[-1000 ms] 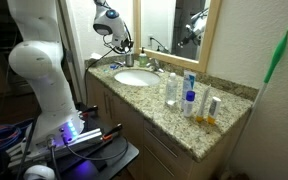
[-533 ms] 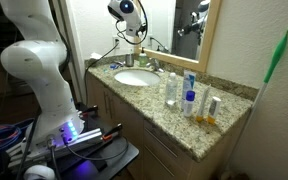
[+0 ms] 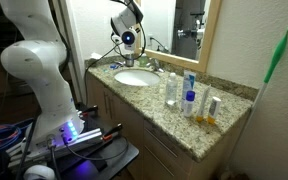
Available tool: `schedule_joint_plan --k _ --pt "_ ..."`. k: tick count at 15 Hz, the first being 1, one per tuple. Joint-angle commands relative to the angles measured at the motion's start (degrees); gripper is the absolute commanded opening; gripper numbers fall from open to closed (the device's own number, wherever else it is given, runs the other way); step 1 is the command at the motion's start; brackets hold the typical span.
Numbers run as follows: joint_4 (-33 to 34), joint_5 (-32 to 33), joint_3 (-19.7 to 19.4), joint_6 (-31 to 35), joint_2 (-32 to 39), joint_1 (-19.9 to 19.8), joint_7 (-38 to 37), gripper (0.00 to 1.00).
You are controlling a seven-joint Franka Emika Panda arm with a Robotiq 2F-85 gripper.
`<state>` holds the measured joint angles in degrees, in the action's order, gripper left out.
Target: Empty the liquid contents in the white object.
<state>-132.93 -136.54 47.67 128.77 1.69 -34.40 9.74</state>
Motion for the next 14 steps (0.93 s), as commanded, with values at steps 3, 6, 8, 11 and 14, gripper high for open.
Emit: schedule_joint_plan --k 3,6,8,11,14 --pt "-10.2 8.5 -0.9 -25.0 13.9 -1.3 17.2 0.11" --pt "-15.5 24.1 -7.4 -37.4 21.6 -0.7 25.9 0.11" --pt "-16.5 31.0 -19.6 -42.7 22.2 7.8 27.0 0.11" --pt "-17.1 27.8 -32.8 -48.6 20.6 20.3 25.4 0.36" --pt "-16.7 26.8 -36.0 -49.6 20.5 24.7 25.4 0.36"
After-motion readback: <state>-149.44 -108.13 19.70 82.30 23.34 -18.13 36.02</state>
